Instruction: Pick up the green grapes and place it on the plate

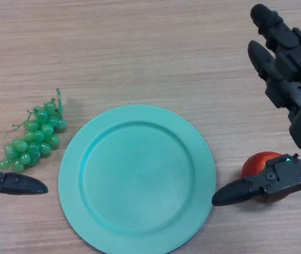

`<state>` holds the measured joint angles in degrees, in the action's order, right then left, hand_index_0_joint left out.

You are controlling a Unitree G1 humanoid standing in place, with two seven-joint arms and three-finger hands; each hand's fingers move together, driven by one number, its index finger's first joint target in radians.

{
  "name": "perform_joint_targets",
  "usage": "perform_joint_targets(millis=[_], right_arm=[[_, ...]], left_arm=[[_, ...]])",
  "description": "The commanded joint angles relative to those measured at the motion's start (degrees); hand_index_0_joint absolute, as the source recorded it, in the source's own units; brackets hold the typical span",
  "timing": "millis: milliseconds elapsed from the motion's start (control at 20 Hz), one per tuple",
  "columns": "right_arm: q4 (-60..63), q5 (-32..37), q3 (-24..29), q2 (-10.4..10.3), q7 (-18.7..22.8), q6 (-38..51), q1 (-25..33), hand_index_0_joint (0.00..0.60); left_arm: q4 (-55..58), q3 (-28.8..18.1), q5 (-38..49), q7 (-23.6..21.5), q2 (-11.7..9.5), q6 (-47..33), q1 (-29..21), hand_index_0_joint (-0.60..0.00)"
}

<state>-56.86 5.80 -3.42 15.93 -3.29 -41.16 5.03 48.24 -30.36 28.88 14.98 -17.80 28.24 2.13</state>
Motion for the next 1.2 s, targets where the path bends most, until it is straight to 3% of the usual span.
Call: perform_joint_targets(millis=[50, 250, 650, 950, 1200], right_arm=[[-3.14, -0.87, 3.03, 0.17, 0.58, 8.87, 1.27, 0.0], [-3.14, -0.77, 3.94, -0.57, -0.37, 9.22, 1.17, 0.0], [-3.14, 0.84, 5.79, 0.33, -0.58, 8.51, 2.01, 0.0], [-3.14, -0.2, 5.86, -0.56, -1.43, 8.4, 1.34, 0.0], [-3.14, 0.76, 6.95, -0.3, -1.44, 7.71, 1.57, 0.0]], left_arm=[[1.98, -2.88, 1.66, -0.66, -2.17, -7.78, -0.46, 0.0], [1.0, -1.77, -1.22, -0.68, -2.24, -8.08, -0.78, 0.0], [-0.76, -1.48, -1.86, -1.4, -2.73, -8.38, -1.85, 0.0], [-17.28, 2.51, -19.03, 0.67, -8.92, -15.88, -8.78, 0.0], [-31.41, 6.34, -40.2, 0.83, -11.64, -26.2, -10.15, 0.0]])
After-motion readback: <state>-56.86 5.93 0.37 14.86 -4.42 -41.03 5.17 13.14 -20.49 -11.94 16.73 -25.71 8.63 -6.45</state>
